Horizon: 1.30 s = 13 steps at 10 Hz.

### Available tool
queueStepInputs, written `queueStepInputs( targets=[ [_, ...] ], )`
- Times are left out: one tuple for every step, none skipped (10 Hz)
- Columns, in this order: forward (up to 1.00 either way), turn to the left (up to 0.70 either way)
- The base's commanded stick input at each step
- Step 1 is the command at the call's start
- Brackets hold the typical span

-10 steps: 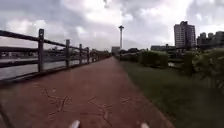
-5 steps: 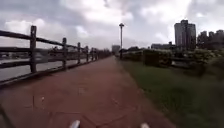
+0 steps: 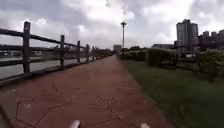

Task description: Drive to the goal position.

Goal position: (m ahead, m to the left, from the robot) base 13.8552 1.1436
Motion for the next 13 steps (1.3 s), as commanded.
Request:
queueStepInputs(
  targets=[
    [0.70,0.00],
    [0.70,0.00],
    [0.70,0.00],
    [0.70,0.00],
    [0.70,0.00],
    [0.70,0.00],
    [0.70,0.00],
    [0.70,0.00],
    [0.70,0.00],
    [0.70,0.00],
    [0.70,0.00],
    [0.70,0.00],
    [0.70,0.00]
  ],
)
